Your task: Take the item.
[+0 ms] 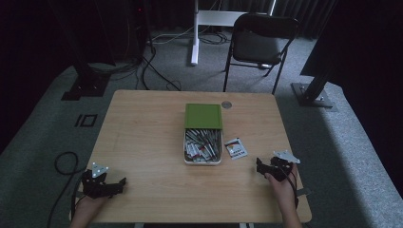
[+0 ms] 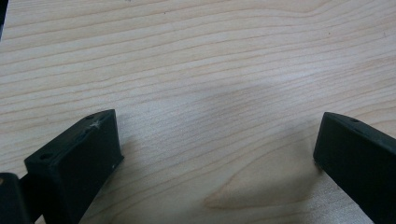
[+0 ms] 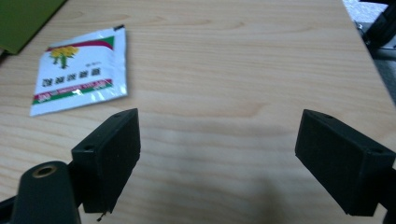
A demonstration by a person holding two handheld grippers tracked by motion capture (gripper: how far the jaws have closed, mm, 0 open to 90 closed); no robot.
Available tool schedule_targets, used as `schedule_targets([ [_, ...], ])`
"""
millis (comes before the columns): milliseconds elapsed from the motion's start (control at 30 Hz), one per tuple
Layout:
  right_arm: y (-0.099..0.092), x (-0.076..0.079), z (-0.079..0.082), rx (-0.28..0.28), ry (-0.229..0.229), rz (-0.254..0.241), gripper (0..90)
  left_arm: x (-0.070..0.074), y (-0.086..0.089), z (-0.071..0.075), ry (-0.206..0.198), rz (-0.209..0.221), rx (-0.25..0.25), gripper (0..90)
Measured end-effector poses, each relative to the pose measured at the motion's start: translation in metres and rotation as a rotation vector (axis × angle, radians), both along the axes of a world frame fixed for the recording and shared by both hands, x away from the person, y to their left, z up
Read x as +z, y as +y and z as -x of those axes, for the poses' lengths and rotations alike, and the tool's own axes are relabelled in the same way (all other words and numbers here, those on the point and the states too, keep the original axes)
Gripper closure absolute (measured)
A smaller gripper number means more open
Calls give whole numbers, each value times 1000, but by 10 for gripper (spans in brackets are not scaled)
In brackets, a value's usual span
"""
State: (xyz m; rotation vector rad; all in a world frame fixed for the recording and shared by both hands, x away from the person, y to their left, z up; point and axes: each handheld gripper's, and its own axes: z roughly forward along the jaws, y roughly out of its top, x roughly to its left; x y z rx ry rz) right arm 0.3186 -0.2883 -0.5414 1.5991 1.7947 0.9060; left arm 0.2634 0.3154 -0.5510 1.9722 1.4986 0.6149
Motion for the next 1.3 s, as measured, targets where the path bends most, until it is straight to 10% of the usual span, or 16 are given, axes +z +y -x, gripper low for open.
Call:
schedule_targets([
  [1300,-35,-16,51,-175,95,3,145,0,0,0,-2,0,0,14],
])
